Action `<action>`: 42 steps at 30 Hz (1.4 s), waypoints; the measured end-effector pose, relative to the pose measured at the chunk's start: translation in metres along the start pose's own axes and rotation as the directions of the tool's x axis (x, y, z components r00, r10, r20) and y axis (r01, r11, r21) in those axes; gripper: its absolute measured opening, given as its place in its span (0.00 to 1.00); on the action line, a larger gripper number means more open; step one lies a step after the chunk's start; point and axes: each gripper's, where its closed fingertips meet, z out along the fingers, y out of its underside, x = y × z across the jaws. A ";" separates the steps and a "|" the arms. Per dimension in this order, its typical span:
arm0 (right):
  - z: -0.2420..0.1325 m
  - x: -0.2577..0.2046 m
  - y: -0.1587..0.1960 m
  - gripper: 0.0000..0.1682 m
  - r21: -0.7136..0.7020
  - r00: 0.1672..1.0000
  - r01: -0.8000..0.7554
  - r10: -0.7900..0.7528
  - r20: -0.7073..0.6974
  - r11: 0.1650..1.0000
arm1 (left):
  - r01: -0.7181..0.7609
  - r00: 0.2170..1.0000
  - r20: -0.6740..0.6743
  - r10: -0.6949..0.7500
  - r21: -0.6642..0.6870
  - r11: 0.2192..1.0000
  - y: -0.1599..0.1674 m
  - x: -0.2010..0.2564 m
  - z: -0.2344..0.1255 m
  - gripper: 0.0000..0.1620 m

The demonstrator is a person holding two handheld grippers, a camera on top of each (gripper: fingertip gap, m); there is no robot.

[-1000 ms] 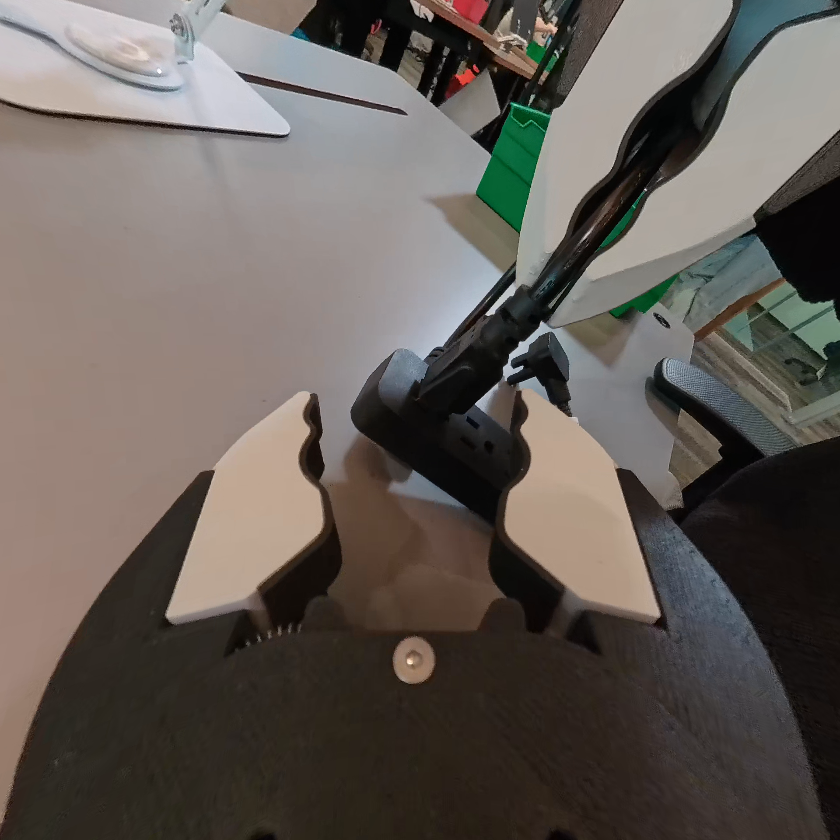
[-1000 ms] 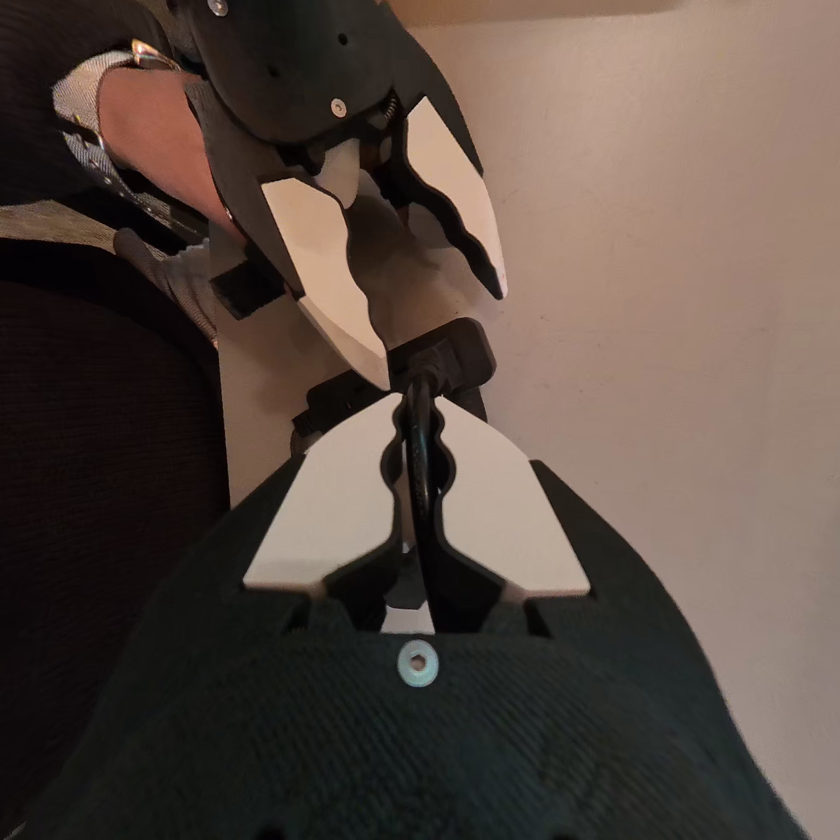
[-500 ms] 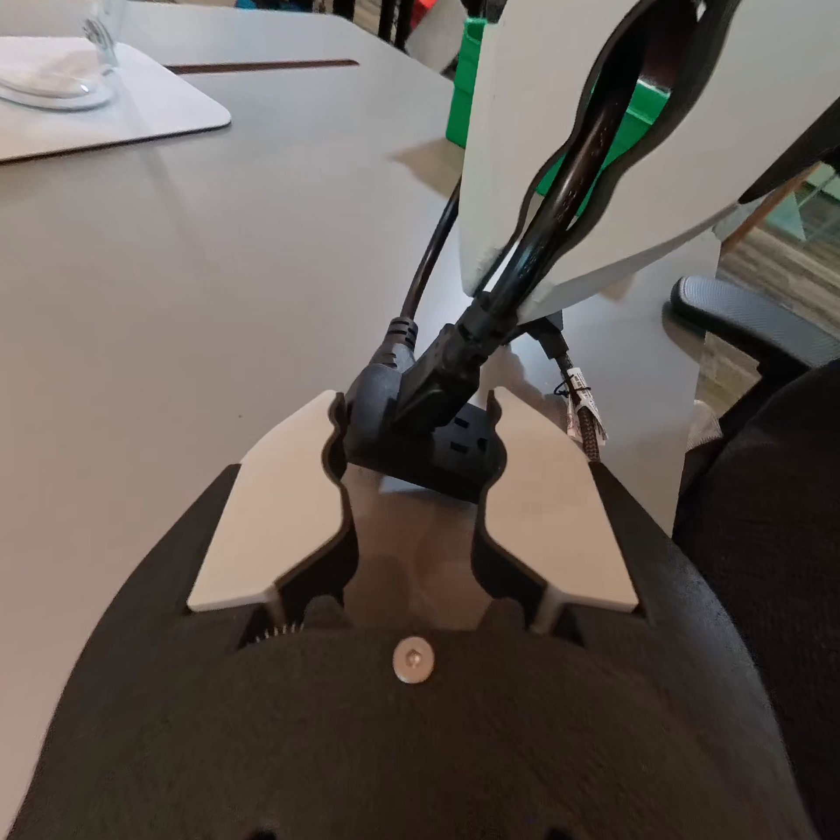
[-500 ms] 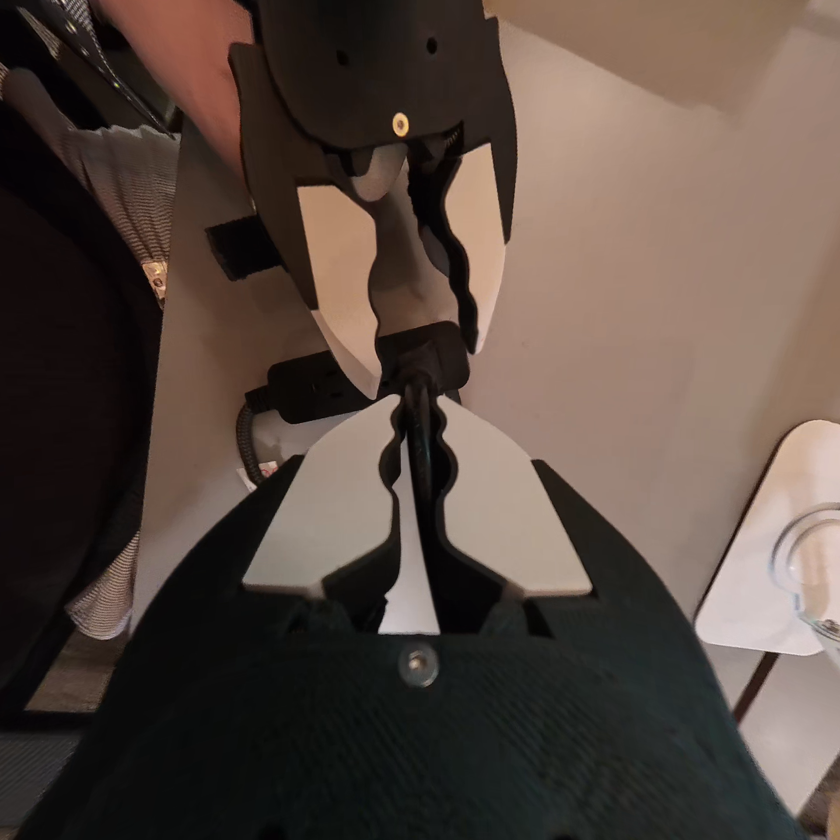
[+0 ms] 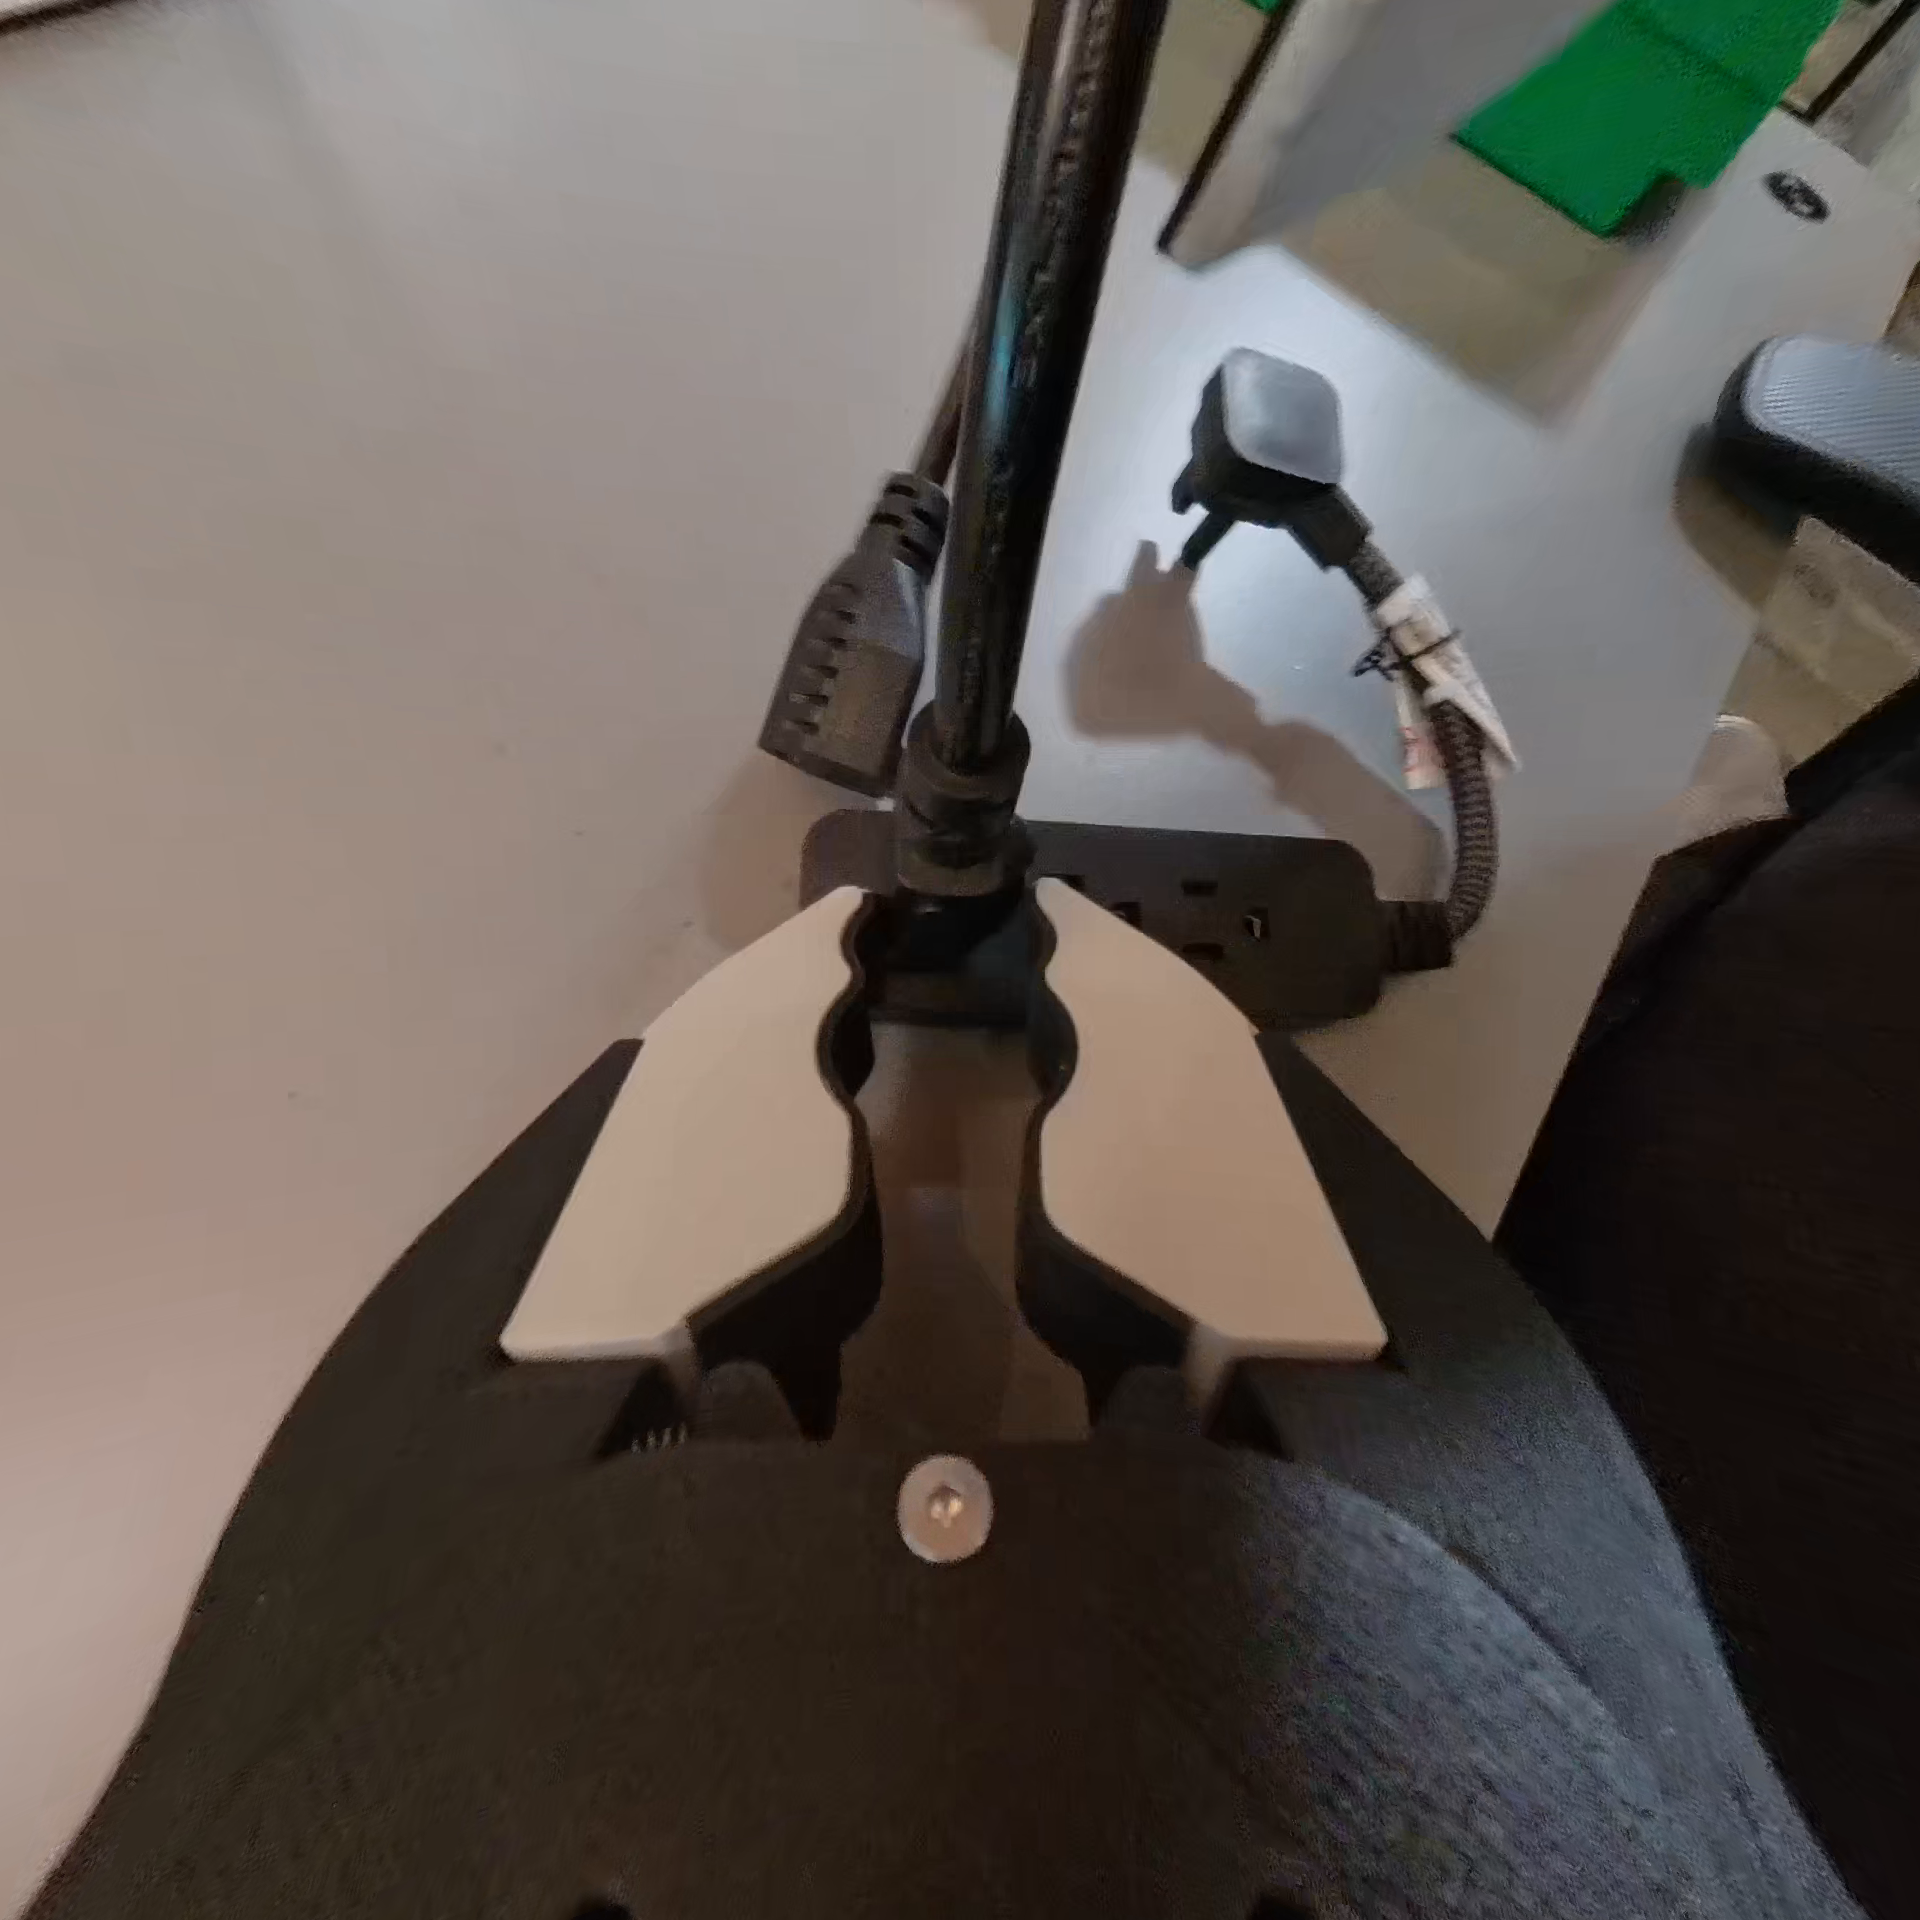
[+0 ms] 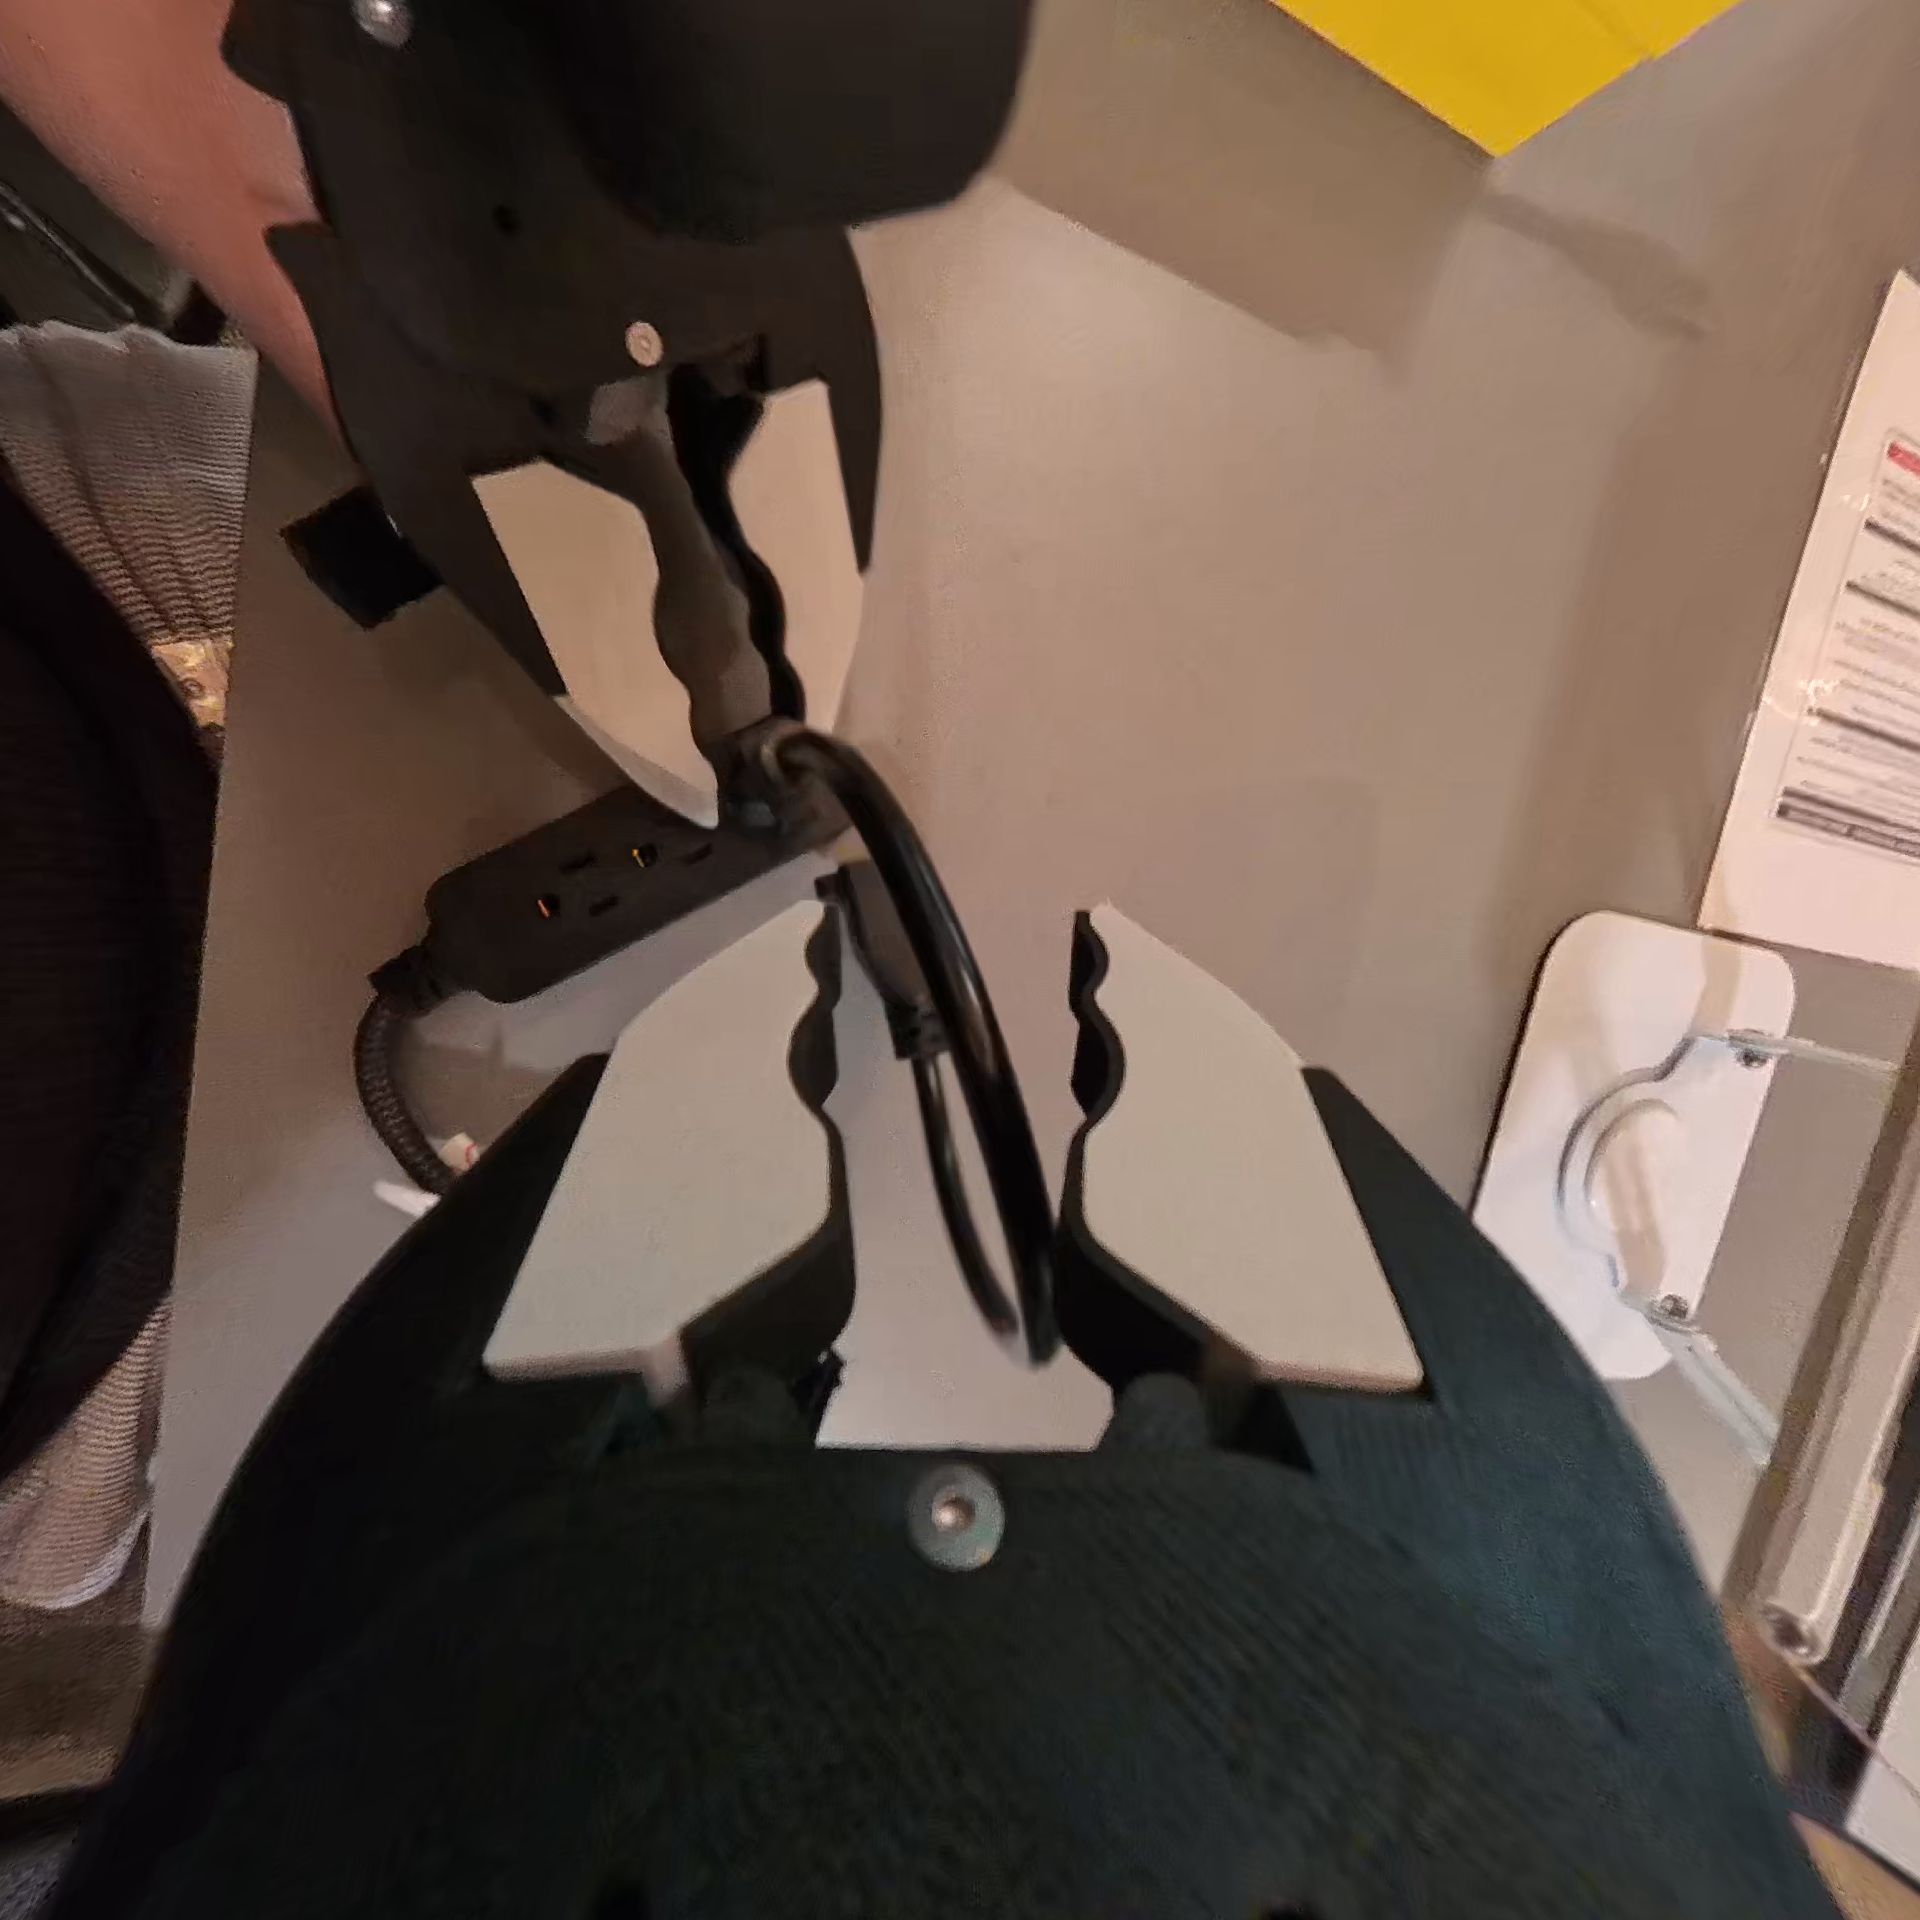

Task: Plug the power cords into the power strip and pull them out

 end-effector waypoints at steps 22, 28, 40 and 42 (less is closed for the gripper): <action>0.003 0.036 0.068 0.04 -0.384 0.901 0.205 -0.327 -0.285 0.900 | 0.197 0.965 -0.187 -0.186 0.045 0.979 -0.001 0.010 0.000 0.14; 0.000 0.037 0.079 0.06 -0.355 0.936 0.101 -0.210 -0.284 0.929 | 0.211 0.967 -0.158 -0.200 0.052 0.976 -0.001 0.006 -0.001 0.14; -0.021 0.046 0.074 0.09 -0.428 0.823 0.195 -0.385 -0.418 0.882 | 0.222 0.961 -0.177 -0.212 0.034 0.975 0.000 0.008 0.001 0.08; -0.024 0.049 0.069 0.09 -0.442 0.800 0.211 -0.414 -0.435 0.872 | 0.229 0.959 -0.181 -0.220 0.032 0.973 0.001 0.008 0.001 0.08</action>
